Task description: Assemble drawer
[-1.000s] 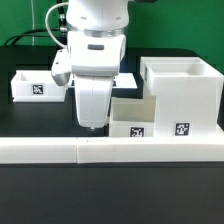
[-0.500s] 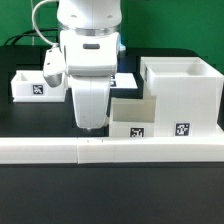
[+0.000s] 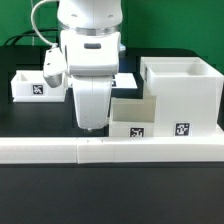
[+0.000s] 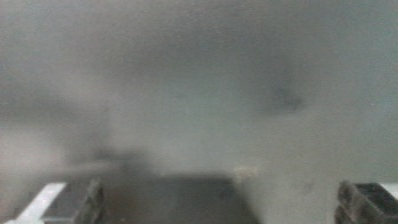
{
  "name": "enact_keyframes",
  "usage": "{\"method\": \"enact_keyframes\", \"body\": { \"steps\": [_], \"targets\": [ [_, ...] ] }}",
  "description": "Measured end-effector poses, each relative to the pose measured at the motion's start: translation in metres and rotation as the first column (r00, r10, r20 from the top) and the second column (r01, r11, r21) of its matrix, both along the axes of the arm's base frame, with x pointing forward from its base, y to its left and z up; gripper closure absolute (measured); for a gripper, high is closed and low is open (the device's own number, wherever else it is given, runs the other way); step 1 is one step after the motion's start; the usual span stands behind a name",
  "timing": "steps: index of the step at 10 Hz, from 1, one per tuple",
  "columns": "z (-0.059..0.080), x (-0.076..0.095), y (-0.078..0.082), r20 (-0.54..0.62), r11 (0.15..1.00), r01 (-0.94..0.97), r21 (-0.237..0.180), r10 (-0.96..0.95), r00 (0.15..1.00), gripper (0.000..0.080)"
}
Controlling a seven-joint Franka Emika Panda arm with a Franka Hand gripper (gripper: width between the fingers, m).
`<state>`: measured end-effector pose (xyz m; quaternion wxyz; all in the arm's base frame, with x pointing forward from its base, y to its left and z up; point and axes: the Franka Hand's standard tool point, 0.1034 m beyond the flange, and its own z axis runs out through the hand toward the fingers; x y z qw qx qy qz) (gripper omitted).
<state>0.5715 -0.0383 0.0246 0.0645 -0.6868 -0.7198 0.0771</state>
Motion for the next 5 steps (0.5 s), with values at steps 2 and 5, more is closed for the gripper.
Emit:
{"method": "enact_keyframes", "body": {
  "steps": [2, 5],
  "targets": [
    [0.008, 0.008, 0.009, -0.018, 1.0, 0.029, -0.008, -0.029, 0.999, 0.0151],
    [0.006, 0.006, 0.025, -0.047, 0.997, 0.068, -0.022, -0.069, 0.996, 0.0151]
  ]
}}
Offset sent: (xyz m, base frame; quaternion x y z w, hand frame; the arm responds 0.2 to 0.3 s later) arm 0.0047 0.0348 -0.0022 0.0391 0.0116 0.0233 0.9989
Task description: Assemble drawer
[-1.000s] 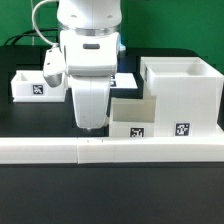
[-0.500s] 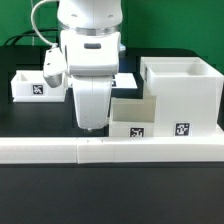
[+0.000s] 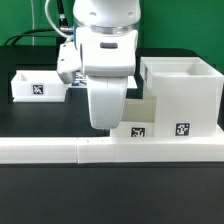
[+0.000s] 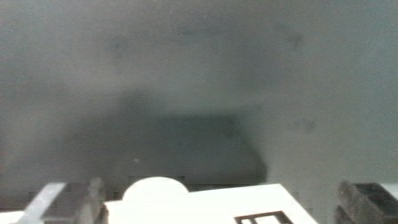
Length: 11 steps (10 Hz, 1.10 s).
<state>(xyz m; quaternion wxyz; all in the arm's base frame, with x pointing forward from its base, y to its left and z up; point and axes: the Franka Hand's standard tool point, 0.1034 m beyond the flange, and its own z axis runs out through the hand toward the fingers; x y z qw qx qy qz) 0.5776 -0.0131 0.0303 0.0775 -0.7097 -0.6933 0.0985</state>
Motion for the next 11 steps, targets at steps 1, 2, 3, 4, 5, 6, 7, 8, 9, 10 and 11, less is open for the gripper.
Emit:
{"method": "enact_keyframes", "body": {
  "steps": [1, 2, 3, 4, 5, 6, 7, 8, 9, 10, 11],
  "targets": [
    [-0.0001, 0.0, 0.0083, 0.001, 1.0, 0.013, -0.005, -0.013, 1.0, 0.0151],
    [0.001, 0.0003, 0.0151, 0.003, 0.999, 0.03, -0.023, -0.03, 1.0, 0.0151],
    [0.0017, 0.0003, 0.015, 0.003, 0.999, 0.033, -0.032, -0.033, 0.999, 0.0151],
    [0.0031, 0.0005, 0.0148, 0.003, 0.999, 0.036, -0.034, -0.036, 0.999, 0.0151],
    [0.0021, -0.0001, 0.0141, 0.001, 0.999, 0.036, -0.033, -0.036, 0.999, 0.0151],
    [0.002, -0.0003, 0.014, 0.001, 0.999, 0.036, -0.033, -0.036, 0.999, 0.0151],
    [0.0019, -0.0003, 0.014, 0.001, 0.999, 0.036, -0.033, -0.036, 0.999, 0.0151],
    [0.0019, -0.0004, 0.0141, 0.001, 0.999, 0.036, -0.033, -0.036, 0.999, 0.0151],
    [0.0015, -0.0009, 0.0155, -0.01, 0.999, 0.031, -0.034, -0.031, 0.999, 0.0151],
    [0.0014, -0.0004, 0.0157, -0.024, 0.998, 0.036, -0.043, -0.037, 0.999, 0.0151],
    [0.0021, -0.0007, 0.0159, -0.03, 0.997, 0.038, -0.064, -0.04, 0.999, 0.0151]
  ]
}}
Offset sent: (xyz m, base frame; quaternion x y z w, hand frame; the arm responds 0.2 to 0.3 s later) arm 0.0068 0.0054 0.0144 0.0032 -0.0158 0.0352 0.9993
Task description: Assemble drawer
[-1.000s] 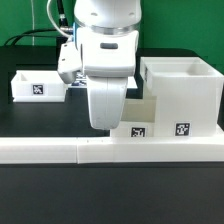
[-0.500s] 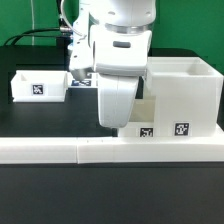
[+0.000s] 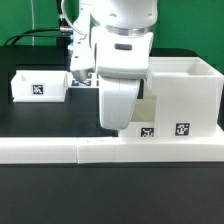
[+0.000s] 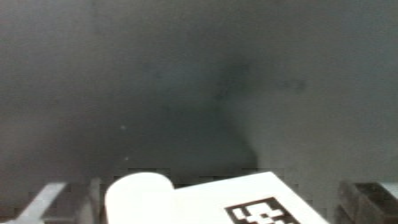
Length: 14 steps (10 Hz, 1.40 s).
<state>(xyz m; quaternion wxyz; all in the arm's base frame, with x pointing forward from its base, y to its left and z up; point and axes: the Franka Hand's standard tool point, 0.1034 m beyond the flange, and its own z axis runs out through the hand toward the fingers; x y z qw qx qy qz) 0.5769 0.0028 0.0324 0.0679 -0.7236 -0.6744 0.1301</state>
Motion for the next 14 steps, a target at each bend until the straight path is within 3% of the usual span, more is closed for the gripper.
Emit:
{"method": "enact_keyframes", "body": {
  "steps": [2, 6, 10, 11, 14],
  "targets": [
    [0.0, -0.001, -0.004, 0.0, 1.0, -0.009, -0.016, 0.009, 1.0, 0.0151],
    [0.013, -0.016, -0.041, 0.012, 0.999, -0.035, -0.015, 0.035, 0.999, 0.0151],
    [0.01, -0.019, -0.044, 0.005, 0.999, -0.033, 0.004, 0.033, 0.999, 0.0151],
    [0.007, -0.019, -0.041, 0.008, 0.999, -0.036, 0.017, 0.036, 0.999, 0.0151],
    [0.013, -0.013, -0.029, 0.021, 0.989, 0.056, 0.139, -0.059, 0.998, 0.0151]
  ]
}}
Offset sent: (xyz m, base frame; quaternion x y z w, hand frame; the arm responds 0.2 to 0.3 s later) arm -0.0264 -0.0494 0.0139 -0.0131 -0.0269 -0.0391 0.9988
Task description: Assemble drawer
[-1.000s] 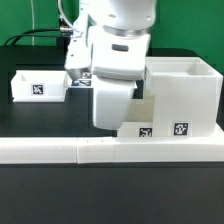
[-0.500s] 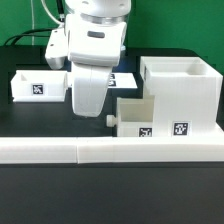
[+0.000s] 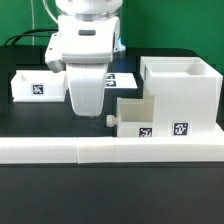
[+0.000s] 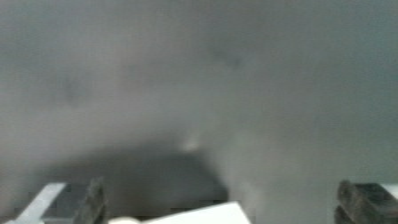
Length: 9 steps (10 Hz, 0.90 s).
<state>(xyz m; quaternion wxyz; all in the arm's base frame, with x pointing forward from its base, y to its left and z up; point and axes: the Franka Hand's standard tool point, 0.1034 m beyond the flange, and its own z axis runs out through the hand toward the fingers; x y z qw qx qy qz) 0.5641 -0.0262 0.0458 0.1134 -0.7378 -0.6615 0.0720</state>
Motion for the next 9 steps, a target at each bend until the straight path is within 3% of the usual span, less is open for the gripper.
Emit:
{"method": "enact_keyframes", "body": {
  "steps": [1, 2, 3, 5, 9],
  "targets": [
    [0.001, 0.0, 0.004, -0.002, 0.998, 0.053, 0.03, -0.053, 0.999, 0.0151],
    [0.0, -0.001, -0.002, 0.002, 0.996, 0.042, 0.074, -0.042, 0.999, 0.0151],
    [-0.001, -0.002, -0.011, 0.0, 0.995, 0.064, 0.082, -0.064, 0.998, 0.0151],
    [-0.005, -0.004, -0.011, -0.005, 0.995, 0.051, 0.088, -0.051, 0.999, 0.0151],
    [-0.009, -0.005, 0.014, -0.017, 0.994, 0.044, 0.098, -0.042, 0.999, 0.0151]
  ]
}}
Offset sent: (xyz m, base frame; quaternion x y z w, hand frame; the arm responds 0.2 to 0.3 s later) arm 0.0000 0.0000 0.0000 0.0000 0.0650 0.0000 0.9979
